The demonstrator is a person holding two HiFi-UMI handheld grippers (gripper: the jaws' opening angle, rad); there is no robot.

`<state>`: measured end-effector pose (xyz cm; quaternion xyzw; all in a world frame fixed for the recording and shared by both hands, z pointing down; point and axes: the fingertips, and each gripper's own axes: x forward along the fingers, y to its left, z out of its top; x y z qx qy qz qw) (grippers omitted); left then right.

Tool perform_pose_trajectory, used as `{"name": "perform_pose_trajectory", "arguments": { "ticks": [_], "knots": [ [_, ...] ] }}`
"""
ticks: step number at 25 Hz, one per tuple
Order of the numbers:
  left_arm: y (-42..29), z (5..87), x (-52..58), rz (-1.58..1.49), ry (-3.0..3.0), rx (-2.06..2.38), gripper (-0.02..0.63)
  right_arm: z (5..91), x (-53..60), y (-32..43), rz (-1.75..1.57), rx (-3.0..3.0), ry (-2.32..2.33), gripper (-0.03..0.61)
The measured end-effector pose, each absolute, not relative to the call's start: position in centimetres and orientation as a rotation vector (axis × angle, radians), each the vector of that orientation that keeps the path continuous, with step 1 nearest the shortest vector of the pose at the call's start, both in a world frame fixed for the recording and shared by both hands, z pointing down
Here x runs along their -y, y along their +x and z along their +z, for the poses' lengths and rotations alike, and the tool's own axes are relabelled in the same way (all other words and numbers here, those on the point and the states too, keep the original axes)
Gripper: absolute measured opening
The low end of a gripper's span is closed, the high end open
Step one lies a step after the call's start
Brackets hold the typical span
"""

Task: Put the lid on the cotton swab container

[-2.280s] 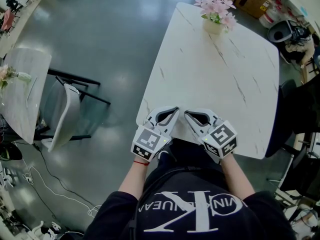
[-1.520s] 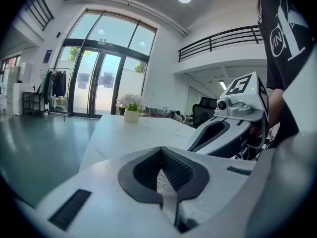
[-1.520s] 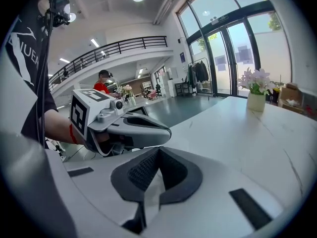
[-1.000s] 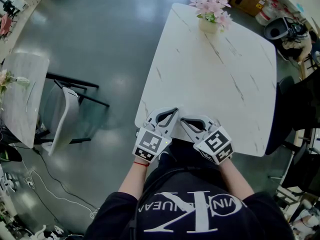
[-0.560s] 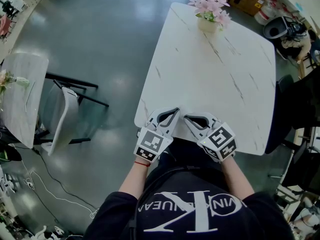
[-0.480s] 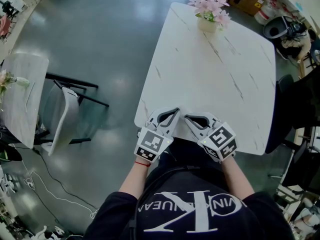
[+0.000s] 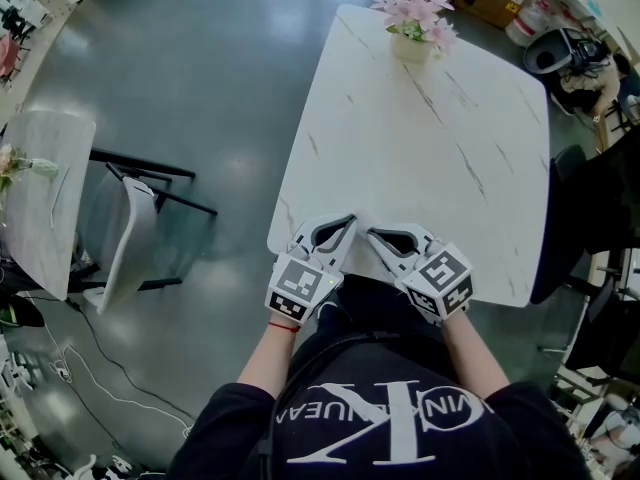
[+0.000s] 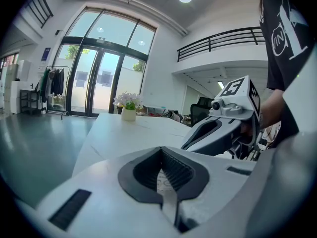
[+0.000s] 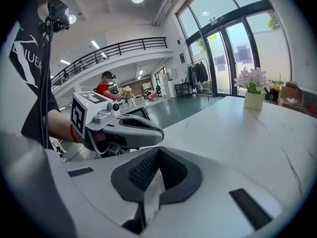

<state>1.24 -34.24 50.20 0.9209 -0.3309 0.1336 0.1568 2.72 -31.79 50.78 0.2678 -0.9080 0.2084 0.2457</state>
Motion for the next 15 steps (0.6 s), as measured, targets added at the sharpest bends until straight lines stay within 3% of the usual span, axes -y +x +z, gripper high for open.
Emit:
{"name": "perform_pose_trajectory", "arguments": {
  "ticks": [15],
  "knots": [
    [0.3,47.5,34.4,0.253,2.605,1.031,0.005,48.1,31.9,3.4,0.565,2.577,0.865,0.003]
  ]
}}
